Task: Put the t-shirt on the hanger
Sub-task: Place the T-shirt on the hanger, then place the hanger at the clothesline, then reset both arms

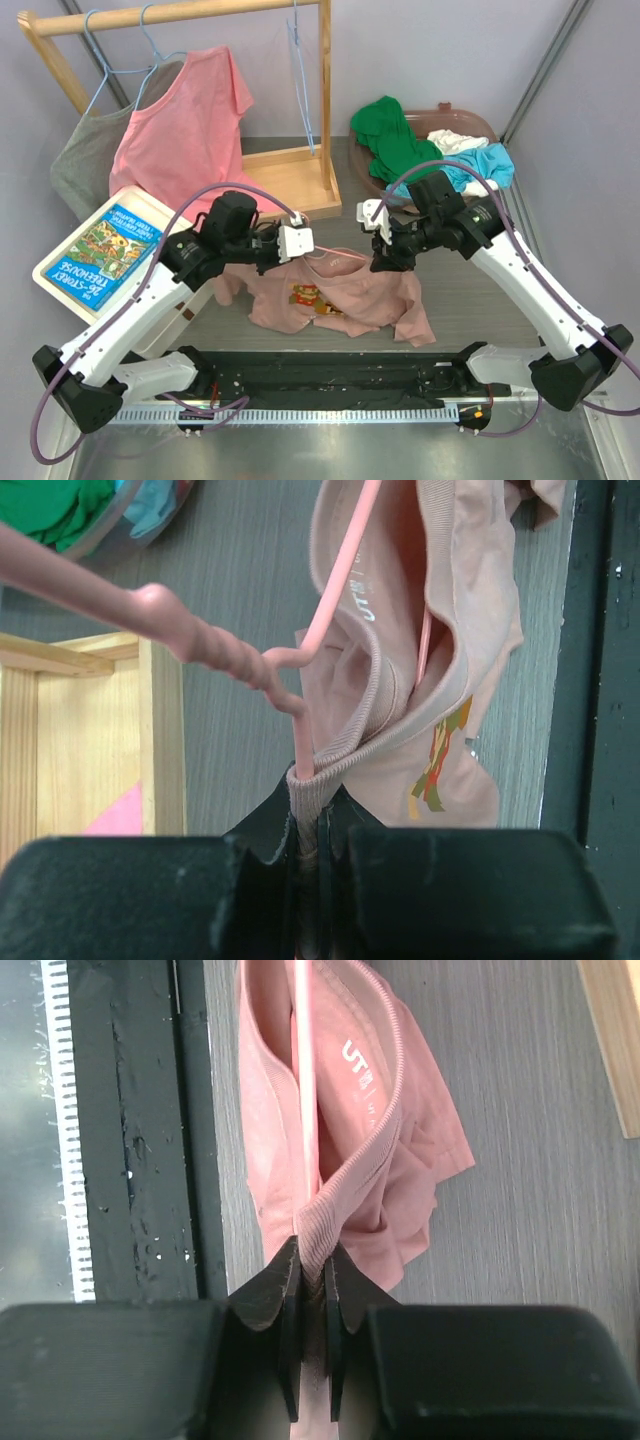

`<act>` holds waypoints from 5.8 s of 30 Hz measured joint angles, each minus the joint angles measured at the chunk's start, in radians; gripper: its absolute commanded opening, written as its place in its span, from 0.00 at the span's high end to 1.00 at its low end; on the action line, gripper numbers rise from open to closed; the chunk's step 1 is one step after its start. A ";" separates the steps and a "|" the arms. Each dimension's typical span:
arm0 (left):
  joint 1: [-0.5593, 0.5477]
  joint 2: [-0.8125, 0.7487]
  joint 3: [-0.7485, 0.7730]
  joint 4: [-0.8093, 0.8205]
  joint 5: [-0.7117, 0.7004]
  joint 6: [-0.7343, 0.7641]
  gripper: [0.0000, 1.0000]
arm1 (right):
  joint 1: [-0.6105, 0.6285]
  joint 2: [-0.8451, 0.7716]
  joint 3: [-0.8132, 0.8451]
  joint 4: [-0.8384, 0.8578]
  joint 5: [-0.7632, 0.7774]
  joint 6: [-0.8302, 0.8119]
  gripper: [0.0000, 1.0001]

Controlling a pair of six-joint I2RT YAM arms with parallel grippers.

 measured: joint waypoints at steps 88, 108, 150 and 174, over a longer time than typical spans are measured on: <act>0.056 -0.195 -0.040 0.165 0.014 -0.214 0.00 | 0.054 -0.075 -0.118 0.664 -0.249 1.273 0.99; 0.349 -0.475 -0.050 0.382 -0.324 -0.514 0.00 | 0.061 0.325 0.475 0.826 0.127 1.505 0.99; 0.349 -0.500 -0.071 0.217 -0.463 -0.583 0.00 | 0.274 1.043 1.115 1.101 0.756 1.415 0.16; 0.381 -0.037 0.460 -0.474 -0.380 -0.571 0.00 | 0.042 -0.443 0.124 0.573 0.721 0.685 0.00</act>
